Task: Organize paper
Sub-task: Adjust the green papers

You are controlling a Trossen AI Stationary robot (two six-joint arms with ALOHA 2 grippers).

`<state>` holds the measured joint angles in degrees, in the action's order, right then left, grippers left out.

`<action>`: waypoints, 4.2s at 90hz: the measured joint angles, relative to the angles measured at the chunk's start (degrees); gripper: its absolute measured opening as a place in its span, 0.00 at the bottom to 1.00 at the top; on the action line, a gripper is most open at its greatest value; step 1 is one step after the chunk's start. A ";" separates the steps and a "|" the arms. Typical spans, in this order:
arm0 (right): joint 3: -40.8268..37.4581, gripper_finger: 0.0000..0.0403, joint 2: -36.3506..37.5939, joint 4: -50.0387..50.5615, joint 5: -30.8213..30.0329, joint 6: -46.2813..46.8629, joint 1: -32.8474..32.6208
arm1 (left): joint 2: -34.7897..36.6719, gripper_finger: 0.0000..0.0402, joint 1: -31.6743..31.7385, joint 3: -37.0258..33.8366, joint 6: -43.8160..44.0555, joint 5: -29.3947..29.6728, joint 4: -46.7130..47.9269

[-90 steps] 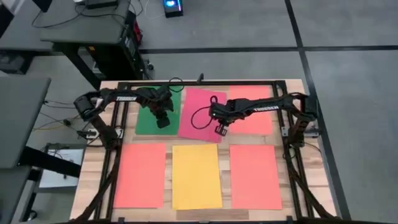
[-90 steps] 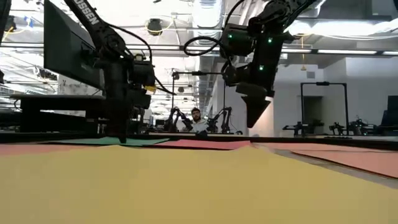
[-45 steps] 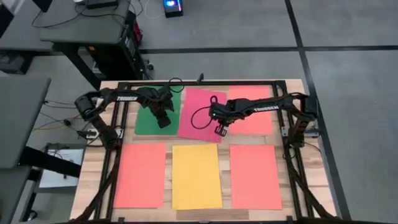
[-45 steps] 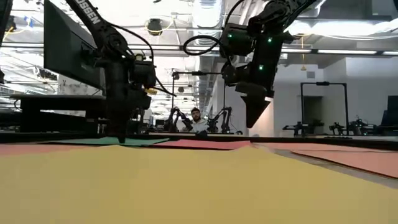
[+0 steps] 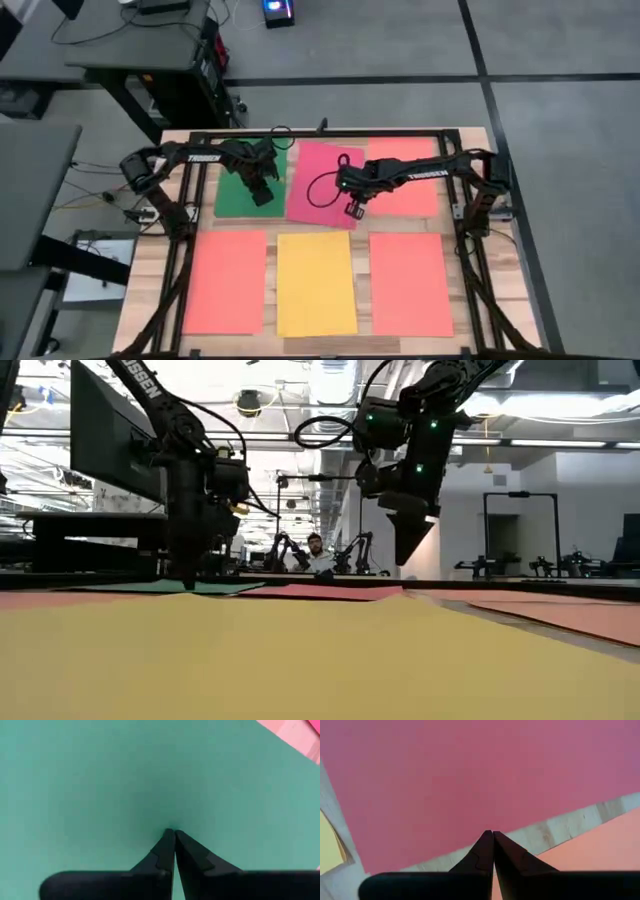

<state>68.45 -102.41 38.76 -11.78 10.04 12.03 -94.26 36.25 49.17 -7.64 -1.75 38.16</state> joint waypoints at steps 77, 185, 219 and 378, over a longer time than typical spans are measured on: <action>0.00 0.00 0.07 -0.24 0.05 -0.07 -1.41 | 11.64 0.00 2.96 -8.59 -3.39 0.13 -6.35; 0.07 0.00 2.08 -7.89 2.96 -4.61 -1.53 | 14.56 0.00 3.67 -18.29 -9.05 -3.34 -14.43; 0.07 0.00 2.03 -7.74 2.96 -5.16 -1.51 | 18.28 0.00 3.67 -16.44 -7.56 -2.44 -10.27; 0.04 0.00 1.99 -7.61 4.54 -4.52 -1.90 | 13.70 0.00 7.06 -16.06 -6.22 0.66 -11.90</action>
<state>68.49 -100.42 31.16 -7.25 5.52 10.13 -80.56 43.31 33.10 -13.86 -1.08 26.27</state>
